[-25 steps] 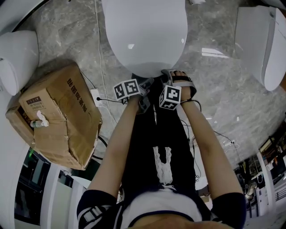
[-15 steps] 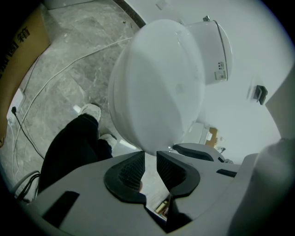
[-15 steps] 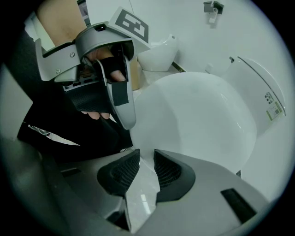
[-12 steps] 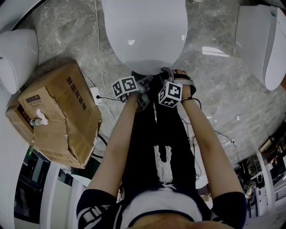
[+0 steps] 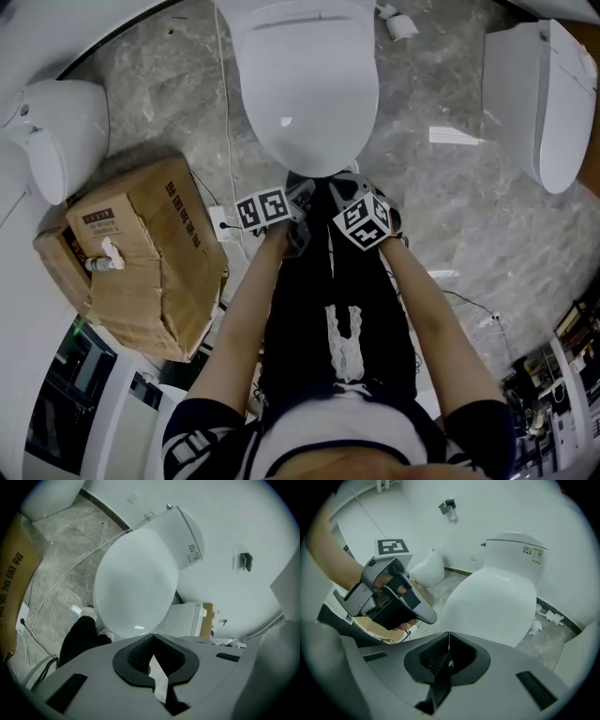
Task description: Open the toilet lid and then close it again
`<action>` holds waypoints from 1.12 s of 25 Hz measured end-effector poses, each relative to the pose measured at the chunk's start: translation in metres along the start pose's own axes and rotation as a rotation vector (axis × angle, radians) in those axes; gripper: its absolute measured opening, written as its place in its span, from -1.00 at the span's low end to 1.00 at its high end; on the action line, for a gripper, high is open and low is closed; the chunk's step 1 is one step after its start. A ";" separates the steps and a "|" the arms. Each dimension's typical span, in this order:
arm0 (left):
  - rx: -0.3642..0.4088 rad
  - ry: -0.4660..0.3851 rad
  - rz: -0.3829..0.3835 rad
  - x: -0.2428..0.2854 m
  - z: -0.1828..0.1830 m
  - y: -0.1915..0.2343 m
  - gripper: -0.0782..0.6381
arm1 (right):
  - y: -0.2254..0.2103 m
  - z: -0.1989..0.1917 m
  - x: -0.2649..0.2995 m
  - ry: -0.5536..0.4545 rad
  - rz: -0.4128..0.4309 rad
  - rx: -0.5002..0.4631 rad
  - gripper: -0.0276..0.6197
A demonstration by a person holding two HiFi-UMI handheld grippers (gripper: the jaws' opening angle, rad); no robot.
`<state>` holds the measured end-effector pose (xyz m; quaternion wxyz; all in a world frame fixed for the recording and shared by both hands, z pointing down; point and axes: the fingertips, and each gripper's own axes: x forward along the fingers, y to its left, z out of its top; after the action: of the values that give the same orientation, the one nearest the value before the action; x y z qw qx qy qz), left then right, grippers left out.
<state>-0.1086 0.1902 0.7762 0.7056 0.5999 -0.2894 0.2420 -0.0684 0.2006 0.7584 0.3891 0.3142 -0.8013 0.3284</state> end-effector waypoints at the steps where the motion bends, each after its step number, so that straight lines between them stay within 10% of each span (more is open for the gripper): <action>1: 0.019 -0.023 -0.008 -0.005 0.003 -0.011 -0.76 | 0.001 0.005 -0.008 -0.015 0.000 0.017 -0.88; 13: 0.319 -0.202 0.036 -0.050 0.006 -0.088 -0.76 | 0.003 0.049 -0.076 -0.192 0.006 0.229 -0.89; 28: 0.360 -0.258 0.060 -0.055 0.009 -0.099 -0.76 | 0.001 0.050 -0.089 -0.206 0.021 0.213 -0.89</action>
<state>-0.0811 0.1653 0.6684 0.5366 0.7334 -0.3471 0.2317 -0.0453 0.1843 0.6604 0.2657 0.3776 -0.8009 0.3814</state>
